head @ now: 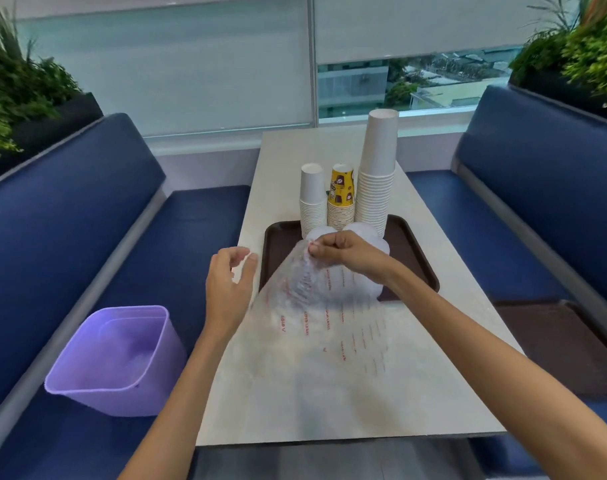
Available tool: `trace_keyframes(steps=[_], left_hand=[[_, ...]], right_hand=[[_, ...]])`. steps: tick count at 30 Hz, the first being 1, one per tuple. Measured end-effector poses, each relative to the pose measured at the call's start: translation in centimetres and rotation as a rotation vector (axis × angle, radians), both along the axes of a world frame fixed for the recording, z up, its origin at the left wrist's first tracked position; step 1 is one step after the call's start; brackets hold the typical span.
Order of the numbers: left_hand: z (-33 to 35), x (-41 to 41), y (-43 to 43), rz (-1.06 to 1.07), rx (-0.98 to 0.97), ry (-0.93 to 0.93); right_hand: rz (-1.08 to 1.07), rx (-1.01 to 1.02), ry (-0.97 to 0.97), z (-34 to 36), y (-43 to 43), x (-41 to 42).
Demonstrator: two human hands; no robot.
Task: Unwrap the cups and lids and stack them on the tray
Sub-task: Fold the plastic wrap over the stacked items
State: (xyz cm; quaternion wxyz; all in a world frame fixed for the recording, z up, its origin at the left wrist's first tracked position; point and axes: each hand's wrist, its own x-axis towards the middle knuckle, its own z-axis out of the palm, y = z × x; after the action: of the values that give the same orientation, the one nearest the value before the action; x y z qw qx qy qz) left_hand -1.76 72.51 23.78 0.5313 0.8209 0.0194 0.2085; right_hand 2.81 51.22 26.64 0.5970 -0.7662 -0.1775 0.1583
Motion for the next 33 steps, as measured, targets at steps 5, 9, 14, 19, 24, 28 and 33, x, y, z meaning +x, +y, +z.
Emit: trace_keyframes(steps=[5,9,14,19,24,28,33], left_hand=[[0.2,-2.1,1.8,0.154,-0.251,0.177],[0.5,-2.6,1.1,-0.02,-0.452,0.401],[2.0,-2.1,0.9,-0.008,-0.495,0.245],[3.8,-0.9,1.6,-0.015,-0.428,0.095],[6.2,0.4,1.1,-0.029,-0.516,-0.048],[8.0,1.6,0.3,-0.131,-0.698,-0.079],[8.9,3.0,-1.1,-0.103,-0.691,-0.132]], right_hand=[[-0.145,0.197,-0.024,1.4,1.9,0.5],[-0.251,0.286,0.015,1.5,3.1,0.7],[-0.32,0.303,-0.042,1.7,4.0,0.6],[-0.523,0.302,-0.236,2.5,3.7,0.3],[-0.509,0.488,-0.253,4.6,3.5,-0.2],[-0.564,0.545,-0.214,5.3,3.4,0.1],[-0.652,0.584,-0.17,5.7,2.7,0.2]])
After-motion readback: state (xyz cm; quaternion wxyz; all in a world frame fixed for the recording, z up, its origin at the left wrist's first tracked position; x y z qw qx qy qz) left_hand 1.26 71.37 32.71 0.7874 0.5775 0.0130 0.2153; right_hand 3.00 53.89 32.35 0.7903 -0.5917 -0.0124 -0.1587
